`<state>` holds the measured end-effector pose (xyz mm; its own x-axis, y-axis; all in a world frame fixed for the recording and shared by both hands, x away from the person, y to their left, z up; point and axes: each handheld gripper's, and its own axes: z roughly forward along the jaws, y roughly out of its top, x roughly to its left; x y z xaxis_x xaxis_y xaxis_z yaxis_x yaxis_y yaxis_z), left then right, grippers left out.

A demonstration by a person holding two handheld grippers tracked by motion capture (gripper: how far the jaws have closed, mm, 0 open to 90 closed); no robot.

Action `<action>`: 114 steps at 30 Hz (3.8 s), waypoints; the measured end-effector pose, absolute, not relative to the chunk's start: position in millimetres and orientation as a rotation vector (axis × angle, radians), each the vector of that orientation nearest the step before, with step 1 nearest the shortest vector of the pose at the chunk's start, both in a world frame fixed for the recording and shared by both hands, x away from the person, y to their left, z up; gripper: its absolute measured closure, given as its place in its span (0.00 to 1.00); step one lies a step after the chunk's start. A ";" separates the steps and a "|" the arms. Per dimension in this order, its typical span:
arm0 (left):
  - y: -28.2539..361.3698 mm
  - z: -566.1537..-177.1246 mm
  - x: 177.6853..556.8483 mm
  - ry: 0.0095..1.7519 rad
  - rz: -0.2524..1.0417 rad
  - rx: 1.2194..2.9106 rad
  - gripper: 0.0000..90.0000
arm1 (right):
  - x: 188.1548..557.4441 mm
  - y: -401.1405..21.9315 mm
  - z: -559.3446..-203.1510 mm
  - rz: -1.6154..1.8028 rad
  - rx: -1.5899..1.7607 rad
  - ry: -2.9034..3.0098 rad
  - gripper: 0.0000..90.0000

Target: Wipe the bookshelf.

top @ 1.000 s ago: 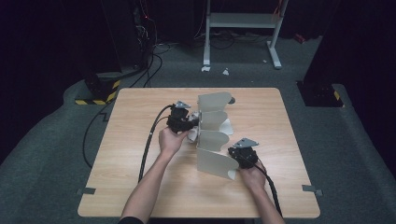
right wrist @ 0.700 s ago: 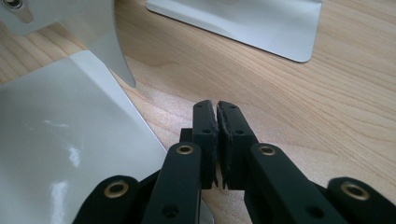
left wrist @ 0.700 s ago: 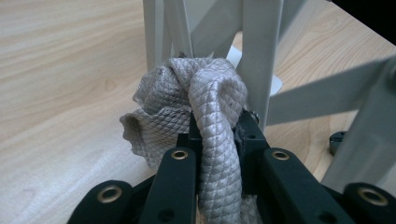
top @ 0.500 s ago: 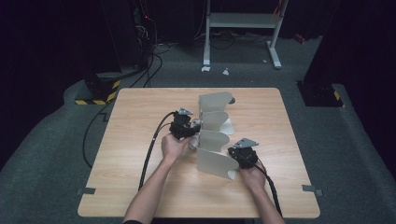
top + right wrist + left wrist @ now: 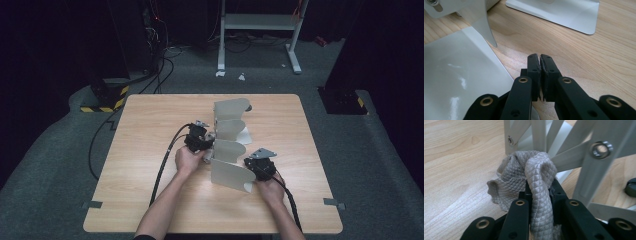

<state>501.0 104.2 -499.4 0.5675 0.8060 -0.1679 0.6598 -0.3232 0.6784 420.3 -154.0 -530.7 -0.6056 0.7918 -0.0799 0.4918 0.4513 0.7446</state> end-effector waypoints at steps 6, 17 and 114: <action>104.7 -480.6 501.3 1.128 0.345 2.062 0.89 | 420.4 -154.4 -530.5 0.973 1.082 2.292 0.96; 110.8 -429.0 497.3 1.056 0.380 1.976 0.89 | 420.2 -153.8 -530.7 0.972 1.077 2.288 0.96; 107.2 -472.3 526.2 1.180 0.336 2.015 0.89 | 420.3 -154.4 -530.6 0.981 1.067 2.302 0.96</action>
<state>526.2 107.2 -472.3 0.5375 0.8308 -0.1448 0.6298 -0.2813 0.7240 420.3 -154.4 -530.6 -0.6183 0.7823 -0.0752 0.4874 0.4568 0.7442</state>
